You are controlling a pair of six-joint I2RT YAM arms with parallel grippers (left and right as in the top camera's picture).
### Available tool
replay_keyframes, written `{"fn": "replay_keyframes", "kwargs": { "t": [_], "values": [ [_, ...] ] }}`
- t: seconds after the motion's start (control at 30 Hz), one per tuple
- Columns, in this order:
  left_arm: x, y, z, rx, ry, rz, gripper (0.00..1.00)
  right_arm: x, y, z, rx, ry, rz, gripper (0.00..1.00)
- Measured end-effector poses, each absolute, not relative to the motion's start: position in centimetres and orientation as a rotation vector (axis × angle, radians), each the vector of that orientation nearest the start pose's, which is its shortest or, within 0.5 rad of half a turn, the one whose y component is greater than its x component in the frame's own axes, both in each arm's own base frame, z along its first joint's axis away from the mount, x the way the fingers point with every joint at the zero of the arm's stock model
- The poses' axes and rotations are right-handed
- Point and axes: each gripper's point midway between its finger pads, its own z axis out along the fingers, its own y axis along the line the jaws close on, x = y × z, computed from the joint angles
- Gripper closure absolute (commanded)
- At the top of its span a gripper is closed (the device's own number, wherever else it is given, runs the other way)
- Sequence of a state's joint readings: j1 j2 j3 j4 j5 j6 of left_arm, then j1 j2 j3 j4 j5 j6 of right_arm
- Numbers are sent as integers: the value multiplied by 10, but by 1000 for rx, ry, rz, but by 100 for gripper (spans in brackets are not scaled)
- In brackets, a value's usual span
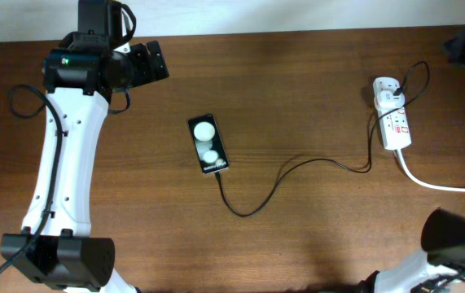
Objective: Plug charger to phone and switch on socket
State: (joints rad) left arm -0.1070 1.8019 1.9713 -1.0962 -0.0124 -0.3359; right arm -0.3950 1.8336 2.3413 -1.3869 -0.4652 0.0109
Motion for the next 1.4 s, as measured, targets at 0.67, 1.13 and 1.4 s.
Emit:
{"fn": "replay_keyframes", "kwargs": {
  "t": [0.67, 1.13, 1.4],
  "values": [
    [457, -47, 274, -291, 2489, -168, 1, 282, 6, 440, -4, 2290, 378, 1],
    [457, -47, 274, -292, 2488, -169, 1, 291, 14, 446, -247, 2227, 204, 1],
    [457, -47, 274, -291, 2489, -168, 1, 300, 28, 468, -347, 1950, 78, 1]
  ]
}}
